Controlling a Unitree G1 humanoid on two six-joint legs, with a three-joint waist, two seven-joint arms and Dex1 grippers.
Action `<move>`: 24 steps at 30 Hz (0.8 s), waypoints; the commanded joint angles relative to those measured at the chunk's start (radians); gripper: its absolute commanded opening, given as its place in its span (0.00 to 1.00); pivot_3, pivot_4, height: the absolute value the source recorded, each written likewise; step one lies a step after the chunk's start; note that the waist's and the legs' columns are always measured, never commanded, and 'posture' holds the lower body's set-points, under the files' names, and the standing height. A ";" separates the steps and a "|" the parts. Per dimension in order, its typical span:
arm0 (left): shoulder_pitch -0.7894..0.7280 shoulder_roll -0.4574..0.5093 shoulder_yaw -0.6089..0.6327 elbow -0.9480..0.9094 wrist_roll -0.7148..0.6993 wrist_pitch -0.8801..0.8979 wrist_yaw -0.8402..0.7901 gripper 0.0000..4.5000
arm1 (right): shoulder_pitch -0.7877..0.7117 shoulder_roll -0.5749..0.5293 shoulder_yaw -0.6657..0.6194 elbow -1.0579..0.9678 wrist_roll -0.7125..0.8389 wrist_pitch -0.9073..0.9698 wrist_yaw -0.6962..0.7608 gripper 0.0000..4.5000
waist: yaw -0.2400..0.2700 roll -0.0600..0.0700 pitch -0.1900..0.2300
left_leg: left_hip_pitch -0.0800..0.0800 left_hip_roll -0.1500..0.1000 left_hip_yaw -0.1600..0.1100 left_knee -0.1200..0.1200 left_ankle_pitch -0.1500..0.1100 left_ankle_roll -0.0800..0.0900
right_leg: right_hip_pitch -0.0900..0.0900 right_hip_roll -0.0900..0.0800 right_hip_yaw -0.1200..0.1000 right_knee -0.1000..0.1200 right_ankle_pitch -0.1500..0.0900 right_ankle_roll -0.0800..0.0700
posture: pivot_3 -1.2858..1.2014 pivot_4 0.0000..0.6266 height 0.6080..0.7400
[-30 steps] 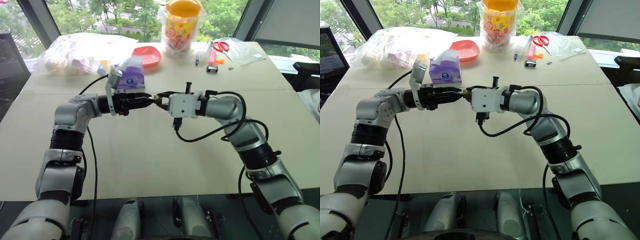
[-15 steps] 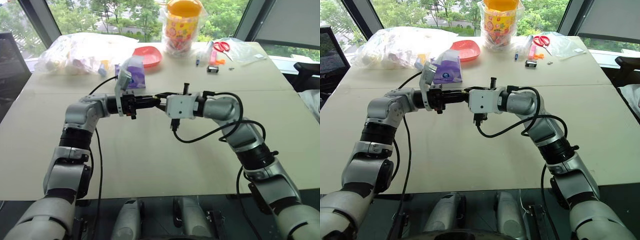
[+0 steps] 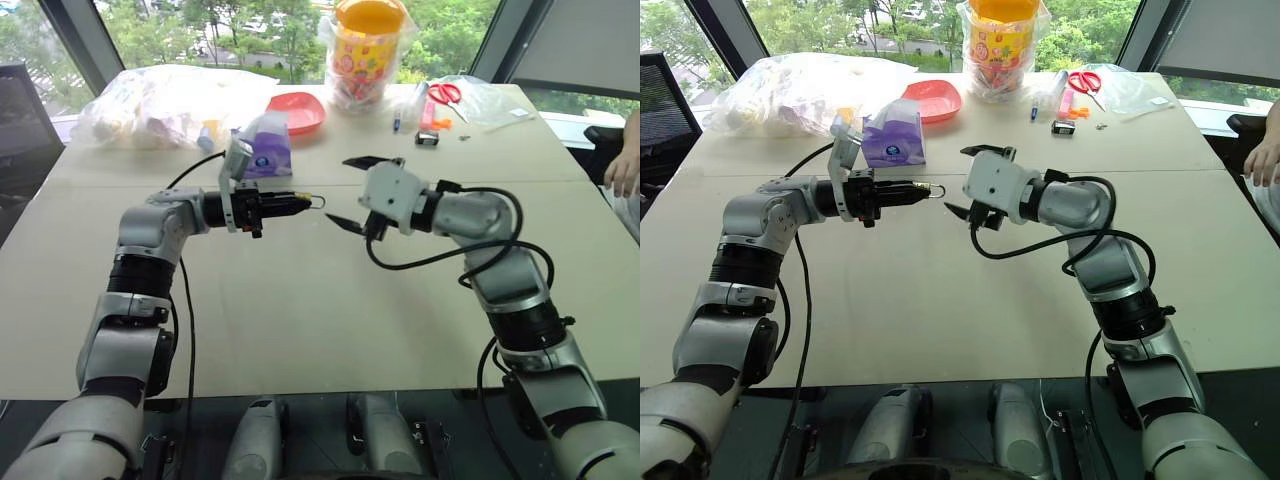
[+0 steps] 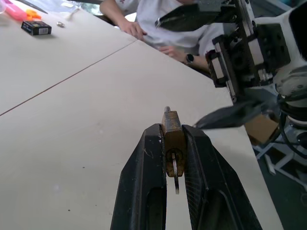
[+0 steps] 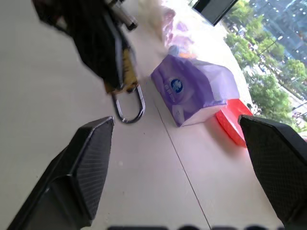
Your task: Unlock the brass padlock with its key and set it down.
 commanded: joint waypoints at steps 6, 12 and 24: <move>0.004 0.007 0.017 -0.092 -0.037 0.039 -0.032 0.00 | -0.019 0.042 -0.034 -0.060 0.088 0.104 -0.077 0.98 | -0.001 0.000 0.000 | 0.000 0.000 0.000 0.000 0.000 0.000 | 0.000 0.000 0.000 0.000 0.000 0.000 | 0.52 0.24 1.00; 0.026 0.022 0.018 -0.177 -0.067 0.078 -0.042 0.00 | -0.014 0.034 -0.002 -0.019 0.087 0.082 -0.083 0.98 | -0.001 0.000 0.000 | 0.000 0.000 0.000 0.000 0.000 0.000 | 0.000 0.000 0.000 0.000 0.000 0.000 | 0.52 0.24 1.00; 0.058 0.072 0.034 -0.254 -0.109 0.091 -0.027 0.00 | 0.009 -0.001 0.036 -0.001 0.110 0.077 -0.029 0.98 | 0.000 0.000 0.000 | 0.000 0.000 0.000 0.000 0.000 0.000 | 0.000 0.000 0.000 0.000 0.000 0.000 | 0.52 0.24 1.00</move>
